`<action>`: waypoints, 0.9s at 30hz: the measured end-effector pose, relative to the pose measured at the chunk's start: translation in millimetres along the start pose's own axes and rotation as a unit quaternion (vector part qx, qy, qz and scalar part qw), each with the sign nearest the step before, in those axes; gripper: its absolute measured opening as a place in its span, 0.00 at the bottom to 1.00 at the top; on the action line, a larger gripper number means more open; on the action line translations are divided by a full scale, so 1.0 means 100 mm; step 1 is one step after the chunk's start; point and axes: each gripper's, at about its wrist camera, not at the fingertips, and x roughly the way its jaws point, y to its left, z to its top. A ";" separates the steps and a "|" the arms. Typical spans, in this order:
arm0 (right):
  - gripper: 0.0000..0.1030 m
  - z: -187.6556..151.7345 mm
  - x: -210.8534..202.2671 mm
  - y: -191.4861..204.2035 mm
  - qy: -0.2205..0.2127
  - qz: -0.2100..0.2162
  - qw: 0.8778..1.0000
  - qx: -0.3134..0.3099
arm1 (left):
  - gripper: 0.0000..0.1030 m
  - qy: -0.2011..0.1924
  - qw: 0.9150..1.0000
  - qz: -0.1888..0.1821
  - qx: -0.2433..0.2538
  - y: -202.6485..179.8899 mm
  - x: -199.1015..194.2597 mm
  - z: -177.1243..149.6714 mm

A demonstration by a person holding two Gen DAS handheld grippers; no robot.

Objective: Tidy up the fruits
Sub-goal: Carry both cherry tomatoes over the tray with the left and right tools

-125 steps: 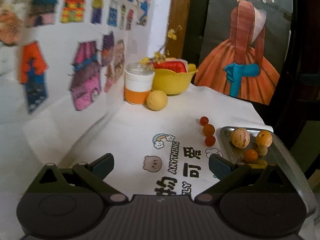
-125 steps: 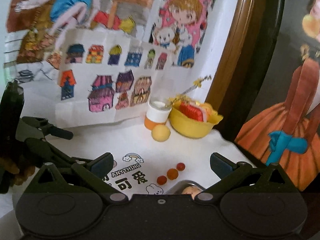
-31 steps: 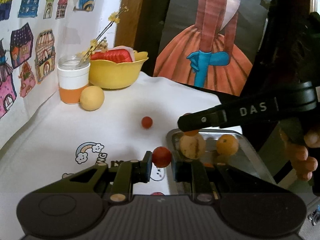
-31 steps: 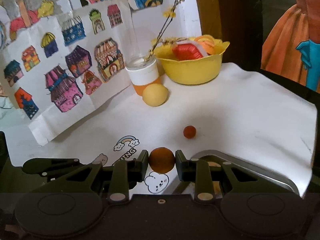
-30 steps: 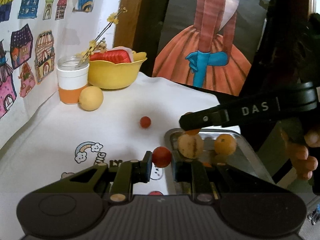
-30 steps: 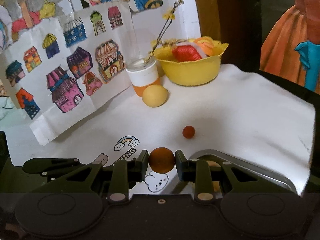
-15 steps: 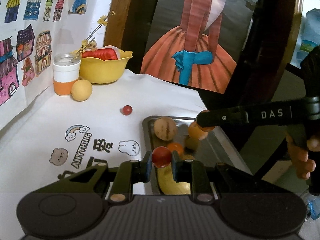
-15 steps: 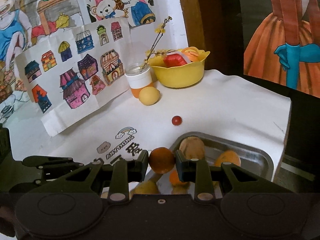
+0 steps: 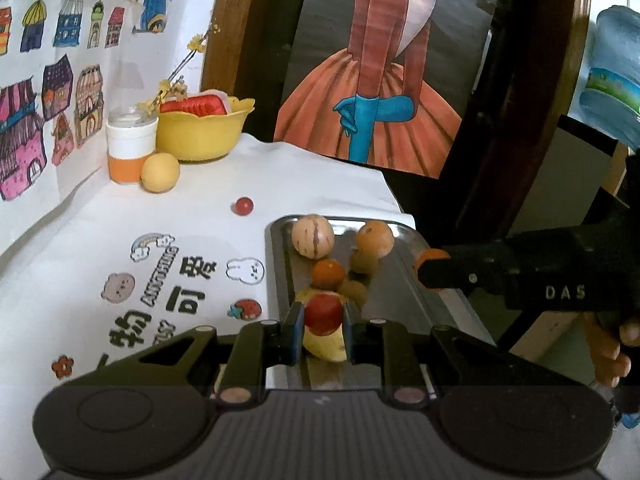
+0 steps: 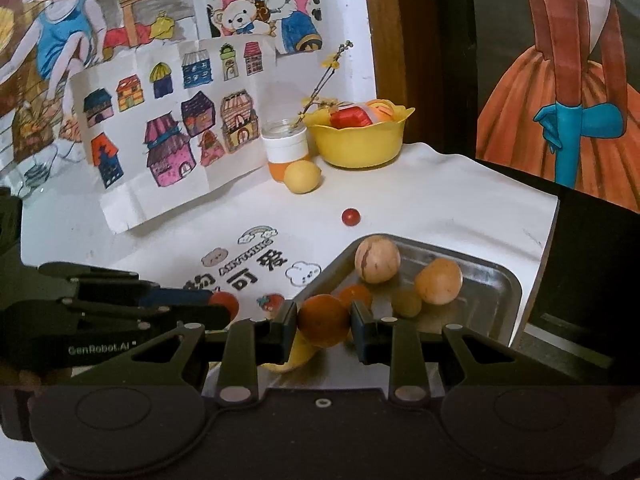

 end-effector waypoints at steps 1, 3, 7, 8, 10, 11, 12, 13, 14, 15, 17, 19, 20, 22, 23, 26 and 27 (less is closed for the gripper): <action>0.30 -0.05 -0.02 0.00 -0.002 0.000 1.000 0.002 | 0.21 0.001 1.000 -0.001 -0.004 0.00 0.00 -0.02; 0.30 -0.15 -0.04 0.01 -0.008 -0.001 1.000 0.007 | 0.21 0.002 1.000 -0.001 -0.009 -0.01 -0.02 -0.07; 0.30 -0.34 -0.12 0.05 -0.025 -0.010 1.000 0.002 | 0.21 0.000 1.000 0.001 -0.005 -0.05 -0.03 -0.17; 0.30 -0.37 -0.13 0.07 -0.031 -0.013 0.999 0.000 | 0.21 -0.001 1.000 0.001 -0.003 -0.07 -0.03 -0.19; 0.30 -0.45 -0.15 0.13 -0.041 -0.020 0.999 -0.007 | 0.21 -0.006 1.000 0.000 0.000 -0.10 -0.03 -0.23; 0.30 -0.48 -0.16 0.15 -0.045 -0.023 0.999 -0.013 | 0.21 -0.009 1.000 0.000 0.001 -0.12 -0.03 -0.25; 0.30 -0.53 -0.16 0.19 -0.050 -0.031 0.998 -0.022 | 0.21 -0.011 1.000 -0.001 0.002 -0.14 -0.03 -0.27; 0.30 -0.57 -0.16 0.23 -0.054 -0.042 0.997 -0.032 | 0.21 -0.012 1.000 -0.002 0.001 -0.16 -0.03 -0.30; 0.30 -0.61 -0.16 0.26 -0.059 -0.054 0.996 -0.043 | 0.21 -0.013 1.000 -0.003 -0.001 -0.17 -0.03 -0.32; 0.30 -0.66 -0.16 0.29 -0.062 -0.065 0.995 -0.051 | 0.21 -0.013 1.000 -0.003 -0.005 -0.18 -0.03 -0.34; 0.30 -0.75 -0.17 0.31 -0.066 -0.074 0.994 -0.053 | 0.21 -0.014 1.000 -0.002 -0.009 -0.19 -0.02 -0.38; 0.30 -0.83 -0.18 0.33 -0.070 -0.082 0.993 -0.051 | 0.21 -0.014 1.000 0.006 -0.006 -0.20 -0.01 -0.42; 0.30 -0.87 -0.19 0.35 -0.073 -0.088 0.992 -0.052 | 0.21 -0.014 1.000 0.009 -0.005 -0.20 -0.01 -0.44; 0.30 -0.92 -0.20 0.38 -0.077 -0.097 0.991 -0.059 | 0.21 -0.012 1.000 0.010 -0.006 -0.20 0.00 -0.47; 0.30 -0.95 -0.20 0.40 -0.078 -0.100 0.990 -0.062 | 0.21 -0.012 1.000 0.011 -0.007 -0.21 0.00 -0.49; 0.30 -1.02 -0.18 0.42 -0.075 -0.106 0.990 -0.059 | 0.21 -0.010 1.000 0.015 -0.004 -0.23 0.01 -0.54; 0.30 -1.04 -0.18 0.42 -0.073 -0.106 0.990 -0.055 | 0.21 -0.009 1.000 0.017 -0.004 -0.24 0.02 -0.55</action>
